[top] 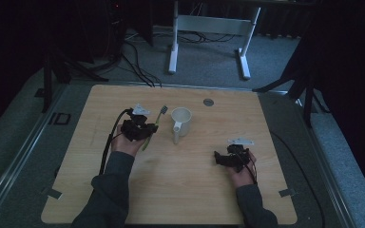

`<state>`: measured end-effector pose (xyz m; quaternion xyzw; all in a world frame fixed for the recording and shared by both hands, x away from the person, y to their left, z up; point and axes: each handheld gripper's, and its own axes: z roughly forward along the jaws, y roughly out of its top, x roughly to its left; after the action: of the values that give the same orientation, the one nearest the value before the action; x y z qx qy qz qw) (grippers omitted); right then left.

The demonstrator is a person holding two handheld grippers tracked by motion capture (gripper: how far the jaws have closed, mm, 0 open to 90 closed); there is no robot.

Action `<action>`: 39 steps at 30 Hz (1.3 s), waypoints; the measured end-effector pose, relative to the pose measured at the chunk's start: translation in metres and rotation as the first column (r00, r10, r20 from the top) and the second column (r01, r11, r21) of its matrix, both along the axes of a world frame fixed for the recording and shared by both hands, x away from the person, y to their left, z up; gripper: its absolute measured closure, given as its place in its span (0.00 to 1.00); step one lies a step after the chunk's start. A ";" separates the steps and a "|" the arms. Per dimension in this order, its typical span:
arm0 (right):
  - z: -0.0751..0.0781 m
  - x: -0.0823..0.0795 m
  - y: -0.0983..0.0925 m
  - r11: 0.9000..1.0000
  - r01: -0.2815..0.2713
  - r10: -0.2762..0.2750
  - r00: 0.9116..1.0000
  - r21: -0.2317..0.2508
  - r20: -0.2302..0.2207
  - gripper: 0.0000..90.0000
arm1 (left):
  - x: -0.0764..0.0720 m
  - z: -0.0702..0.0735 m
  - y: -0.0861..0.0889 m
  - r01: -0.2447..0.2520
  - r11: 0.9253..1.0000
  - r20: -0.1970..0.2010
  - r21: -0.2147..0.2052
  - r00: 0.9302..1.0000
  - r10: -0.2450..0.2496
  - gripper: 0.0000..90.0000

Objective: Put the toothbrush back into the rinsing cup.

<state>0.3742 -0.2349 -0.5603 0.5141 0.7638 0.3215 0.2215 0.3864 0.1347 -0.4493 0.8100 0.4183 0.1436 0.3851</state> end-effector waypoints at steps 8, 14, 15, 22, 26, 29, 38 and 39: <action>0.000 0.000 0.000 1.000 0.000 0.000 1.000 0.001 0.000 0.15 | 0.000 0.001 0.002 -0.015 0.999 0.012 -0.030 1.000 0.015 0.91; 0.000 0.000 0.000 1.000 0.000 0.000 1.000 0.001 0.000 0.15 | 0.000 0.002 0.003 -0.021 0.999 0.021 -0.043 1.000 0.022 0.91; 0.000 0.000 0.000 1.000 0.000 0.000 1.000 0.001 0.000 0.15 | -0.001 0.003 0.003 -0.024 0.998 0.023 -0.050 0.999 0.025 0.91; 0.000 0.000 0.000 1.000 0.000 0.000 1.000 0.001 0.000 0.15 | -0.002 0.002 0.003 -0.029 0.996 0.039 -0.079 0.999 0.033 0.91; 0.000 0.000 0.000 1.000 0.000 0.000 1.000 0.001 0.000 0.15 | -0.002 0.002 0.002 -0.033 0.996 0.051 -0.083 0.998 0.037 0.91; 0.000 0.000 0.000 1.000 0.000 0.000 1.000 0.001 0.000 0.15 | -0.003 0.002 0.002 -0.031 0.996 0.060 -0.089 0.998 0.036 0.91; 0.000 0.000 0.000 1.000 0.000 0.000 1.000 0.000 -0.001 0.15 | -0.005 0.005 0.002 -0.030 0.994 0.093 -0.101 0.995 0.040 0.91; 0.000 0.000 0.000 1.000 0.000 0.000 1.000 0.000 -0.001 0.15 | -0.006 0.006 0.002 -0.034 0.994 0.097 -0.105 0.994 0.044 0.91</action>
<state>0.3742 -0.2349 -0.5603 0.5142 0.7638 0.3214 0.2211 0.3806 0.1368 -0.4437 0.7726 0.4214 0.1694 0.4437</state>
